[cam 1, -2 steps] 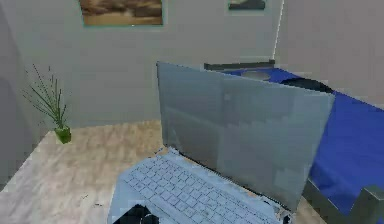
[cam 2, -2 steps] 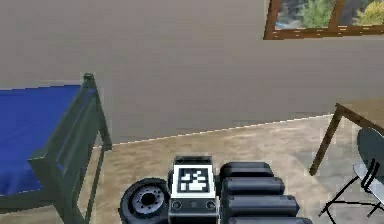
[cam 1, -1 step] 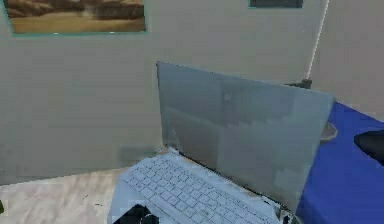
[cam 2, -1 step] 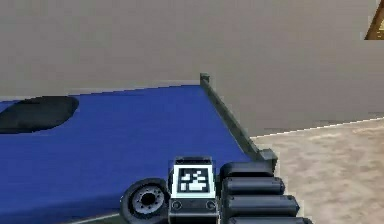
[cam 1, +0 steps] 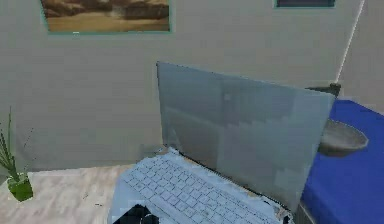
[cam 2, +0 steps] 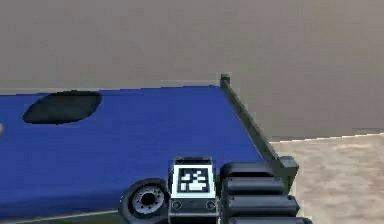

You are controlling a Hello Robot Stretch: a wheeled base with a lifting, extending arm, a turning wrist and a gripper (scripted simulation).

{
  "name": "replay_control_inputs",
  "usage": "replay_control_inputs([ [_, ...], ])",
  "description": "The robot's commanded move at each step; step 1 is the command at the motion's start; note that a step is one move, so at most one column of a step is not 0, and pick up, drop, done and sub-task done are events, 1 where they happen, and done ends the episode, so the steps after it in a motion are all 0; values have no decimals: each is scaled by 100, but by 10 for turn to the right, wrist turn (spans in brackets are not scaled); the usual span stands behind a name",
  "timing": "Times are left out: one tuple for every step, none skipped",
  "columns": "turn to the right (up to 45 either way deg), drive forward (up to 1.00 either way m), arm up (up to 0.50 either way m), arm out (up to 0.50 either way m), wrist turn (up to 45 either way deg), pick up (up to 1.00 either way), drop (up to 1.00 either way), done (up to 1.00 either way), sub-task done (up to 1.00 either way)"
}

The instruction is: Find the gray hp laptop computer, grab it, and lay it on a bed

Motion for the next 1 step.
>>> replay_control_inputs([
  [0, 60, 0, 0, 0, 0, 0, 0, 0],
])
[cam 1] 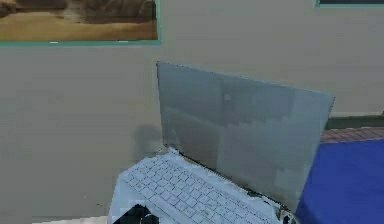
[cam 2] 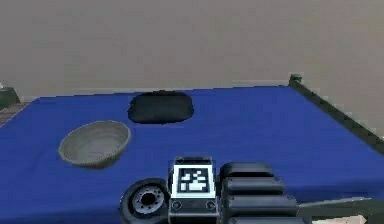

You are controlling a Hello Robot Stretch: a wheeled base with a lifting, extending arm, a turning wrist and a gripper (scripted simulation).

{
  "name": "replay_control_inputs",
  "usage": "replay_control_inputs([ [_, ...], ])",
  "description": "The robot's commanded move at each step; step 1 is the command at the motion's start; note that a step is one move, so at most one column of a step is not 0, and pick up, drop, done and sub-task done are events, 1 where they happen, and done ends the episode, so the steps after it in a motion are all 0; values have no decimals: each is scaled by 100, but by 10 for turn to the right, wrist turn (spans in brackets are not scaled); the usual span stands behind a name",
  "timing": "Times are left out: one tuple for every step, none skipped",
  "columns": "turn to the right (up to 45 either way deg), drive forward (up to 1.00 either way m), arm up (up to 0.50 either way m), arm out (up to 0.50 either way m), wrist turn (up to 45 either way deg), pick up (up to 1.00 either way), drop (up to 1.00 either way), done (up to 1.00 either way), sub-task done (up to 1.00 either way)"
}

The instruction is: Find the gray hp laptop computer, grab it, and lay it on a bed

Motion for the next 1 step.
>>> replay_control_inputs([
  [-450, 0, 0, 0, 0, 0, 0, 0, 0],
])
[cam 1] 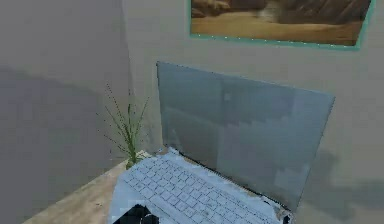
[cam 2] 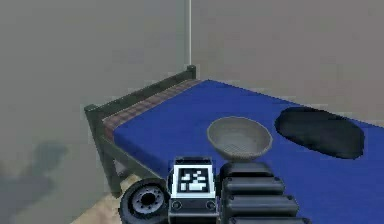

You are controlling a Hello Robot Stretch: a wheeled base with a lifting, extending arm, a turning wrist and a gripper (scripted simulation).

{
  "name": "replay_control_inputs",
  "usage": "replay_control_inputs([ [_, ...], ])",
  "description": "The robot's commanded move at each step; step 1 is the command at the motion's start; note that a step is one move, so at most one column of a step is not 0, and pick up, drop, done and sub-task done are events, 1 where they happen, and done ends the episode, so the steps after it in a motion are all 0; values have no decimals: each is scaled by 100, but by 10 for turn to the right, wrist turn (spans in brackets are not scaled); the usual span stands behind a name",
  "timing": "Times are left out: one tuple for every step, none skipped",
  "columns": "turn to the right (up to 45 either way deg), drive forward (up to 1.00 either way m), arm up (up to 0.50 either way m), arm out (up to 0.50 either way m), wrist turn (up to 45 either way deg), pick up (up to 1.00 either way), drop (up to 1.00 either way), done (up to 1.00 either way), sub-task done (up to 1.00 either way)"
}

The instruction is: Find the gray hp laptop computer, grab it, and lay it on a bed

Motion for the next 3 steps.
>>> replay_control_inputs([
  [-450, 0, 0, 0, 0, 0, 0, 0, 0],
  [-60, 0, 0, 0, 0, 0, 0, 0, 0],
  [450, 0, 0, 0, 0, 0, 0, 0, 0],
])
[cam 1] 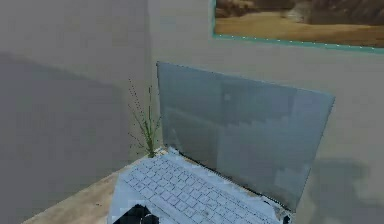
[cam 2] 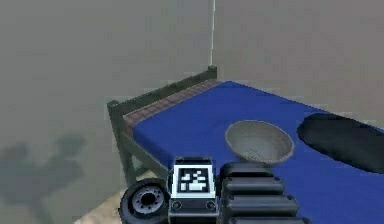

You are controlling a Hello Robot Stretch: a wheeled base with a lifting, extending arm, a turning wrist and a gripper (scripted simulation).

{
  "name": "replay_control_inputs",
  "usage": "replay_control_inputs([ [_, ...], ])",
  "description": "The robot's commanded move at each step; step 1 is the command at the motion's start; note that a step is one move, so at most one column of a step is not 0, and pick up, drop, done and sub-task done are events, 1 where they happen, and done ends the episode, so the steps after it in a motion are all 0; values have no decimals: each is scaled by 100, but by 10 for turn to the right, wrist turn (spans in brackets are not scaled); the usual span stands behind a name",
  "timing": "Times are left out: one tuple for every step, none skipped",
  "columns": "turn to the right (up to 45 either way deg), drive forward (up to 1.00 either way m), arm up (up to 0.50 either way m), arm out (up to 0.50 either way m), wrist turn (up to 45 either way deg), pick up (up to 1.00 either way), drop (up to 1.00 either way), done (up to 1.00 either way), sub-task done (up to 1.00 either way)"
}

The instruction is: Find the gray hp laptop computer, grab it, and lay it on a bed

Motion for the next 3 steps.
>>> replay_control_inputs([
  [330, 0, 0, 0, 0, 0, 0, 0, 0],
  [0, 0, 0, 48, 0, 0, 0, 0, 0],
  [0, 0, 0, 0, 450, 0, 0, 0, 0],
])
